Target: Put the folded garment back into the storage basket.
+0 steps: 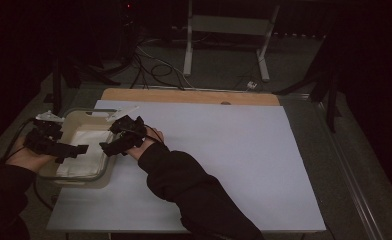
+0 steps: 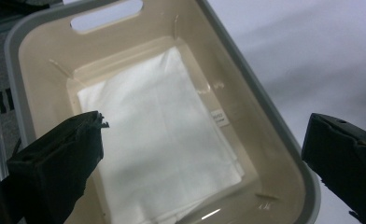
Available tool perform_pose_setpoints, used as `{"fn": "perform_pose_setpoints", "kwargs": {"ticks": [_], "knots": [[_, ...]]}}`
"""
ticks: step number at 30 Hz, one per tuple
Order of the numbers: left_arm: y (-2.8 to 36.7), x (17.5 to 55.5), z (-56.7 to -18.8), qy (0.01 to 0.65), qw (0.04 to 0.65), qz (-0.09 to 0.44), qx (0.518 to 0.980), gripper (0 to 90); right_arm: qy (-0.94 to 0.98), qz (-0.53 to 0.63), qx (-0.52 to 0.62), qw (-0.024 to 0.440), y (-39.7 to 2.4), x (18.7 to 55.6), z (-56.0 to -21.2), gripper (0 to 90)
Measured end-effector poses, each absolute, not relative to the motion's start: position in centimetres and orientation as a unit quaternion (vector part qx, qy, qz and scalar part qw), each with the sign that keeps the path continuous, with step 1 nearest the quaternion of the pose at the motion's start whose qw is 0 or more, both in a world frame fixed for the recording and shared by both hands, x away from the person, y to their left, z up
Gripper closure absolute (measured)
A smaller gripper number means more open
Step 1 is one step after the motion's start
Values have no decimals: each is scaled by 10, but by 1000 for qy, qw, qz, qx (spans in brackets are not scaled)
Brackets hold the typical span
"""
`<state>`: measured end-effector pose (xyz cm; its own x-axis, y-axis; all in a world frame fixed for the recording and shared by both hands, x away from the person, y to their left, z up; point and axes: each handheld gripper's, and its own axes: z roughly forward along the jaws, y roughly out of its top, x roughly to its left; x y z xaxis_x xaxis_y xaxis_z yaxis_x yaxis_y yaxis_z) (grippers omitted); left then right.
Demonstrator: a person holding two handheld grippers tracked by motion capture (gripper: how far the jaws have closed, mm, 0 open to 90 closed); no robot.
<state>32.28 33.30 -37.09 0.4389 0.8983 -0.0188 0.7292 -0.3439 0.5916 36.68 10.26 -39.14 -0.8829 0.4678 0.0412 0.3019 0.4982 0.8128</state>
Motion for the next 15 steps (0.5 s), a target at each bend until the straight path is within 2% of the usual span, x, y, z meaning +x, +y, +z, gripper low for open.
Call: {"fn": "perform_pose_setpoints", "kwargs": {"ticks": [15], "knots": [[309,329,-363,506,293,171,793,0,865,447,212,90,70,361,-388,101]]}}
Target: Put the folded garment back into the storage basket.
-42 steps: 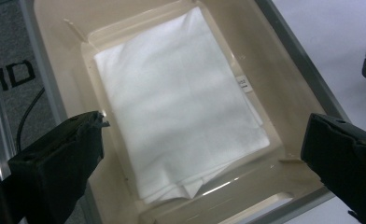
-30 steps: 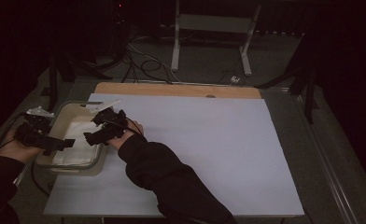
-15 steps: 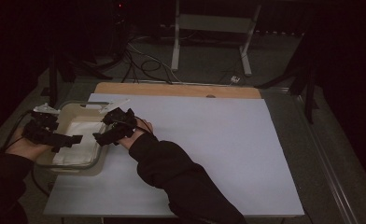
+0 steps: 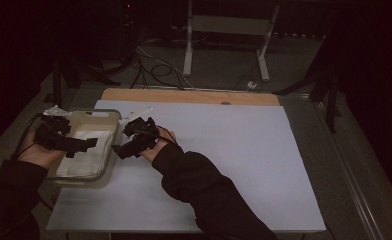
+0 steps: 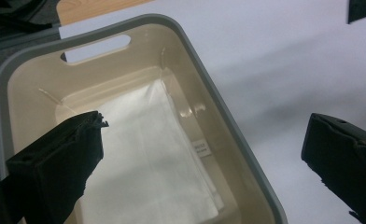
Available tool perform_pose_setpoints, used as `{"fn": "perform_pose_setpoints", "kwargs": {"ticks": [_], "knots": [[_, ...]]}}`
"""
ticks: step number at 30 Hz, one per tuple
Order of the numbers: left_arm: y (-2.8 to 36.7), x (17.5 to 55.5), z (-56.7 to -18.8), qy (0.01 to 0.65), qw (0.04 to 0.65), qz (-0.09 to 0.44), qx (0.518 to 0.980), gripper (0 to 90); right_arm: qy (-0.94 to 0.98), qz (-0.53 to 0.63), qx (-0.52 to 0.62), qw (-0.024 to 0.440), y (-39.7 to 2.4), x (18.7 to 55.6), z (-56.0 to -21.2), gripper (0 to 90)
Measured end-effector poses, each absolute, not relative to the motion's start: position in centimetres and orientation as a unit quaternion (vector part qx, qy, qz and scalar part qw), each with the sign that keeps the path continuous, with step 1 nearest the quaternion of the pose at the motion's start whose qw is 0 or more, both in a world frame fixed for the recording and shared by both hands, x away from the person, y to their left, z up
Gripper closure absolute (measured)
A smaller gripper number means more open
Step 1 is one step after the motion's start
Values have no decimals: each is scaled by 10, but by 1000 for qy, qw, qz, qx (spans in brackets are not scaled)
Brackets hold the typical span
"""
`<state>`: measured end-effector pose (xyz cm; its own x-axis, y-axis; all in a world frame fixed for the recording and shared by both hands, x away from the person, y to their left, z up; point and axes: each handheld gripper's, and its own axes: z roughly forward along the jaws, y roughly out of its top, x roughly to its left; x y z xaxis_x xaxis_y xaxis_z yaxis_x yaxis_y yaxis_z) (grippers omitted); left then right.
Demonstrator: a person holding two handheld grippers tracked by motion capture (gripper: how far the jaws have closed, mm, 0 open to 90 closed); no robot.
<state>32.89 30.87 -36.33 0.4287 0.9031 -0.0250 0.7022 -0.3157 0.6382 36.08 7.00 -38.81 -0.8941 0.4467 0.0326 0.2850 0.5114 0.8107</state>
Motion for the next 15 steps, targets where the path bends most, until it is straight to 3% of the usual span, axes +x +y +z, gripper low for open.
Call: {"fn": "perform_pose_setpoints", "kwargs": {"ticks": [15], "knots": [[285,332,-366,492,294,178,800,0,868,440,211,96,35,353,-395,101]]}}
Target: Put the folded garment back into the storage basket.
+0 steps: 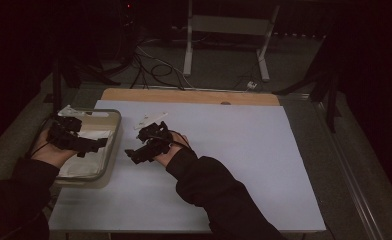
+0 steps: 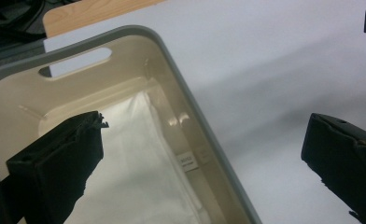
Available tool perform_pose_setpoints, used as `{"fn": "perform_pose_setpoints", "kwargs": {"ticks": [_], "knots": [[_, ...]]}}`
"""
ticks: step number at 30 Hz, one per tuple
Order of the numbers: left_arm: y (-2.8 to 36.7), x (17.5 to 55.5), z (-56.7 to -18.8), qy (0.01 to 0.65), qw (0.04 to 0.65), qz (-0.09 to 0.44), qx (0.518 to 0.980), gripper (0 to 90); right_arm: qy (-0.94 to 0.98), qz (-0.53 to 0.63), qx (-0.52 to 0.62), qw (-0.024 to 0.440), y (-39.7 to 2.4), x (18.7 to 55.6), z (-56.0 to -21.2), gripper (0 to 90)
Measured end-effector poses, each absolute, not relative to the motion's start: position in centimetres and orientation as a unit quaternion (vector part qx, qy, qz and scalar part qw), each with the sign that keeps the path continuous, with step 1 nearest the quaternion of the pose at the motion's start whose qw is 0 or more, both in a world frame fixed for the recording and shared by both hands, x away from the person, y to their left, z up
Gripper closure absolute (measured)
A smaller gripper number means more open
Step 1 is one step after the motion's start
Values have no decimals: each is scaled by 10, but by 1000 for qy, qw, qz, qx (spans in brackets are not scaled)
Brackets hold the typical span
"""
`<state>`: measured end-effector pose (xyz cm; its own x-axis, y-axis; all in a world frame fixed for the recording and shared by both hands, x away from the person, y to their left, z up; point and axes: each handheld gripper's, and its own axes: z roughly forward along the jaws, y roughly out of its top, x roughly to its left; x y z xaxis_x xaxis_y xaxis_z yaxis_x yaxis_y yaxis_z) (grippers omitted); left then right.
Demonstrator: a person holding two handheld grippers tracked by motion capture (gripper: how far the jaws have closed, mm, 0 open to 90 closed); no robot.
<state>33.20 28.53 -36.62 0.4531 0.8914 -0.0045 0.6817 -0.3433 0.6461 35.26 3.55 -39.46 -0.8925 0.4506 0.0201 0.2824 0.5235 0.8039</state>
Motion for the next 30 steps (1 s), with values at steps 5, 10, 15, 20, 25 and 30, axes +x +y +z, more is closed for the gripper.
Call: {"fn": "perform_pose_setpoints", "kwargs": {"ticks": [5,10,15,20,25,30], "knots": [[275,332,-368,482,296,177,806,0,868,440,214,90,27,351,-397,101],[263,332,-369,472,296,179,811,0,869,438,213,86,13,347,-402,99],[253,331,-370,463,297,181,815,0,870,438,208,85,1,343,-407,98],[242,330,-373,455,296,185,819,0,873,438,201,76,-10,338,-411,97],[231,326,-375,448,301,181,822,0,874,438,198,75,-20,333,-416,98],[219,323,-378,439,305,176,826,0,874,440,193,73,-30,328,-422,97]]}}
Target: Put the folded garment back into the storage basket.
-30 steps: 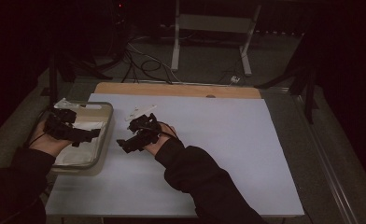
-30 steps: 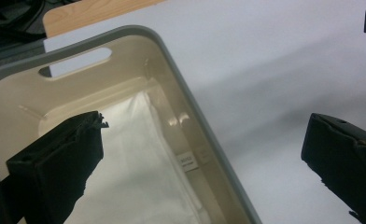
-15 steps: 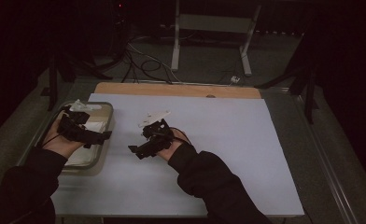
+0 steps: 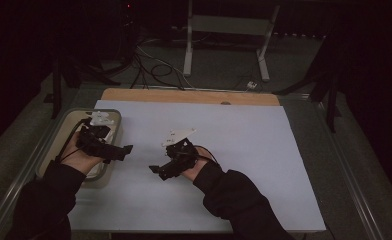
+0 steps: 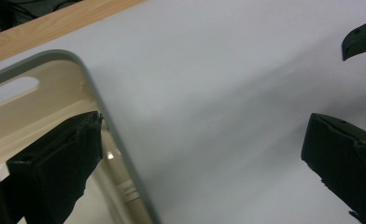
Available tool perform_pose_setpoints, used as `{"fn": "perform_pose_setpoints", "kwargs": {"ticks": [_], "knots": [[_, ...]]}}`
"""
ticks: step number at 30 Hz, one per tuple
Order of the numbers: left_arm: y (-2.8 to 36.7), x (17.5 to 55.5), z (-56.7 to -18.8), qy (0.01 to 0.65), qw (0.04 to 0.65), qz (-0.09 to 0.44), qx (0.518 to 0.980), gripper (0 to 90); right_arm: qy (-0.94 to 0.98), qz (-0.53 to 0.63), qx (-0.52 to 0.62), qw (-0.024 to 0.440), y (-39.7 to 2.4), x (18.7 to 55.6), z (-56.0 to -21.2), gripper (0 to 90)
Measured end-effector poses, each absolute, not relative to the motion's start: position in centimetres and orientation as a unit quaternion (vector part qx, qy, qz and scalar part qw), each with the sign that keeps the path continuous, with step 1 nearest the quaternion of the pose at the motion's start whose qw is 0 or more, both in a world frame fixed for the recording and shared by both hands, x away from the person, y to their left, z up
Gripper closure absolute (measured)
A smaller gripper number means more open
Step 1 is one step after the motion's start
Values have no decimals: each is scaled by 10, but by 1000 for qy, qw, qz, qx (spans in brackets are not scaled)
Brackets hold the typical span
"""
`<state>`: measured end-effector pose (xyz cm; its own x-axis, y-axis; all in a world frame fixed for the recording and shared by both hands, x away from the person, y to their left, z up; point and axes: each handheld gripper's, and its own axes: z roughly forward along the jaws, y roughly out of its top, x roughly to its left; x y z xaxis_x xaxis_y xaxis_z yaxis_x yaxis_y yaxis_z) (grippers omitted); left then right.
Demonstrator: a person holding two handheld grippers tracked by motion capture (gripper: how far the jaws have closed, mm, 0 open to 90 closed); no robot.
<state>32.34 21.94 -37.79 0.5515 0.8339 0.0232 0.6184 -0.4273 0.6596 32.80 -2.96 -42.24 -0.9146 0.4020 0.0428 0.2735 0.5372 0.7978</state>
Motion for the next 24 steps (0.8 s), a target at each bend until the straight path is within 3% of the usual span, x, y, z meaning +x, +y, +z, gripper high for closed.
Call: {"fn": "perform_pose_setpoints", "kwargs": {"ticks": [24], "knots": [[182,312,-403,408,319,150,842,0,882,428,188,60,-69,308,-461,98]]}}
